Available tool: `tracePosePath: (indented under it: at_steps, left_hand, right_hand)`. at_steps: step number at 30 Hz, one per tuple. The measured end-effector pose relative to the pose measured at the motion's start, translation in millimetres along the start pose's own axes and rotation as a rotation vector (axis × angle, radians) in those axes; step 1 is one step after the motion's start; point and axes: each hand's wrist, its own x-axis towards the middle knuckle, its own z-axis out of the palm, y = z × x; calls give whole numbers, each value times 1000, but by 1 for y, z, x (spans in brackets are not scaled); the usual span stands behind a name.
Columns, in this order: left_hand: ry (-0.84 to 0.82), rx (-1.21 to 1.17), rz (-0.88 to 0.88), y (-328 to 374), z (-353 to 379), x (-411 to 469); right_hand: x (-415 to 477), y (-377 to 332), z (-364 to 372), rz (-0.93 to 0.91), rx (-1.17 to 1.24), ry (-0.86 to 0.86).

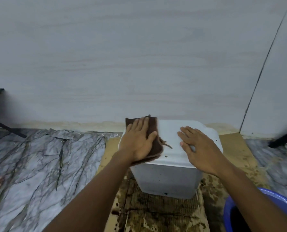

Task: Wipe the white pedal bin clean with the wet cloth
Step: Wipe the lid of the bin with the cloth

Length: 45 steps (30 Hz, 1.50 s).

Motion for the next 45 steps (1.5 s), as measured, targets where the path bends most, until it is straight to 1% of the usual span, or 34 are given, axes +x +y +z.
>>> tracePosePath:
  at_steps: [2,4,7,10,12,14,17,19,21,24,26,28,30,33,35,37,41,43,45]
  left_hand:
    - [21,26,-29,-7,2,-19]
    - [54,48,13,-1,9,-41]
    - [67,66,156,19,17,-50]
    - [55,97,299,28,16,-33]
    - [24,105,378,18,8,-24]
    - [13,101,420,-5,3,-24]
    - [50,75,376,-41,4,-33]
    - [77,95,326,-44,6,-36]
    - [93,118,321,-23,9,-33]
    - [114,129,381,20,17,-23]
    - [128,146,407,34,19,-18]
    - [133,123,428,24,18,-19]
    - [142,73,432,-1,15,-25]
    - [163,53,338,-41,12,-35]
    - [158,77,295,-46,12,-36]
    - [150,103,301,-28,13,-33]
    - [160,131,379,32,25,-22]
    - [170,138,396,38,27,-20]
    - [174,104,420,22,22,-22]
  right_hand:
    - [-1,2,1,0,3,-11]
    - [-2,3,1,-1,3,-8]
    - [-2,3,0,5,5,-5]
    - [0,4,-1,-2,-2,12]
    - [0,5,-1,-5,-9,9]
    - [0,6,0,-2,9,6]
    - [-1,5,1,-6,39,-7]
    - [0,5,3,-5,29,-8]
    - [0,5,2,-2,22,-4]
    - [0,5,-1,-7,-20,3]
    - [1,6,-2,-15,-28,12]
    - [0,8,-2,-20,1,23]
    - [-1,9,-1,-14,39,14]
    - [-1,8,1,-9,59,-10]
    - [0,8,2,-9,43,-18]
    - [0,7,2,-3,44,-22]
    - [0,7,0,-19,-5,10]
    - [-1,9,-1,-23,13,17]
    - [-2,10,-1,-30,18,14]
